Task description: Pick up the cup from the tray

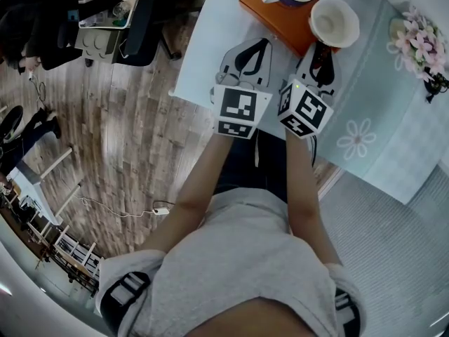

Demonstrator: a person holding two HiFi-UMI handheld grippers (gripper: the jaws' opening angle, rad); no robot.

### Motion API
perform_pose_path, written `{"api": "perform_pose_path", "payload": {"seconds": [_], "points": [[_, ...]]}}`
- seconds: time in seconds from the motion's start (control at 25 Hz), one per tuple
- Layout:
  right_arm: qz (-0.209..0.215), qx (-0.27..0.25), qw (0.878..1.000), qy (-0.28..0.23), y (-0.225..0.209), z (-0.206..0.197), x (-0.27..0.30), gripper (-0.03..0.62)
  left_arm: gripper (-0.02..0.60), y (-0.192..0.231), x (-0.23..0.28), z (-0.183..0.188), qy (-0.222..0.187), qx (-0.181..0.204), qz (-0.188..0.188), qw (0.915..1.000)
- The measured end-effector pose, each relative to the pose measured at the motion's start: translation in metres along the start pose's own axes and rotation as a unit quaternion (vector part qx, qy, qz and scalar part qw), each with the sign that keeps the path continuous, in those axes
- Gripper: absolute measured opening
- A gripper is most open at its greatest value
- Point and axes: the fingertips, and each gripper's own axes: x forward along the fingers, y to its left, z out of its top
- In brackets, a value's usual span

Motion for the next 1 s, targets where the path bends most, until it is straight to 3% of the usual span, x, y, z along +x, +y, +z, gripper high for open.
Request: {"api": "perform_pose_path", "payload": {"seconds": [0.48,1.0], "points": [[0.004,-0.013,1.000,-0.009,-0.003,0.004,-0.003,0.057,0.006,-0.011,0.002,-0.009,0.012,0.000,-0.006,0.9999],[0.050,-0.037,0.998,-0.017,-0.009,0.016,-0.004,0.035,0.006,-0.016,0.000,-0.012,0.017,0.000,-0.002,0.9999]]}}
